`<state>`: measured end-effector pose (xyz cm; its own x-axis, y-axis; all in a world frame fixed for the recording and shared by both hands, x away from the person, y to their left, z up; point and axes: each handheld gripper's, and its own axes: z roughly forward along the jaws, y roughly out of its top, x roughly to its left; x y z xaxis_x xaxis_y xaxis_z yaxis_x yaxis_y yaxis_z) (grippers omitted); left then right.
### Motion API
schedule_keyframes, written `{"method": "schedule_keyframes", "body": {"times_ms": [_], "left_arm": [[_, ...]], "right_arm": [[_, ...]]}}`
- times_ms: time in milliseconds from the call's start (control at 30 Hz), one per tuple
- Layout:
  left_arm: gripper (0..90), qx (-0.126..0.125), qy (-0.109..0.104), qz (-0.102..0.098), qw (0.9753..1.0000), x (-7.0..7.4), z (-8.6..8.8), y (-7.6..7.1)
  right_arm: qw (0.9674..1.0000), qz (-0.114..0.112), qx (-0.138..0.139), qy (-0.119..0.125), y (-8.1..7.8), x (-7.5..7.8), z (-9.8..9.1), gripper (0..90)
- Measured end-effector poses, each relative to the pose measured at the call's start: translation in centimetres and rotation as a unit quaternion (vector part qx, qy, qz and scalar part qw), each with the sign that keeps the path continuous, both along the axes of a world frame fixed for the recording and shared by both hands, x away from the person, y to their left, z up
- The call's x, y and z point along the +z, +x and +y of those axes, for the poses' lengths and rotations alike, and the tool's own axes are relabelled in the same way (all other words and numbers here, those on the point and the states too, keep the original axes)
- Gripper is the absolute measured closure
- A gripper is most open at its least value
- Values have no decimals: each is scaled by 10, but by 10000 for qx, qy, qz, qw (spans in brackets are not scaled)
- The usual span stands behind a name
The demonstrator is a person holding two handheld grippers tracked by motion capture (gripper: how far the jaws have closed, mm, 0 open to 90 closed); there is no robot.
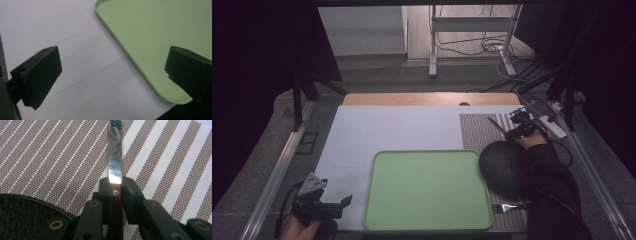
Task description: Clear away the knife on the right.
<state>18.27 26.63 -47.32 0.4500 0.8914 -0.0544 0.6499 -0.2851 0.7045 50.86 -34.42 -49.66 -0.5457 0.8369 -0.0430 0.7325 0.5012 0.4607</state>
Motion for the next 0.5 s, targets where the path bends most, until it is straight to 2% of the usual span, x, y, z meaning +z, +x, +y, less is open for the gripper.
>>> {"method": "schedule_keyframes", "body": {"times_ms": [33,300,433,500], "left_arm": [[15,-2,2,1,10000,0,0,0],[17,-3,6,-3,10000,0,0,0],[17,5,-4,1,10000,0,0,0],[17,4,-2,2,10000,0,0,0]], "right_arm": [[9998,-70,44,-191,-1,1,0,778],[9993,-141,-52,-330,-5,3,-15,778],[9985,-273,-177,-429,-12,13,-28,778],[9986,-295,-203,-377,-13,14,-30,778]]}}
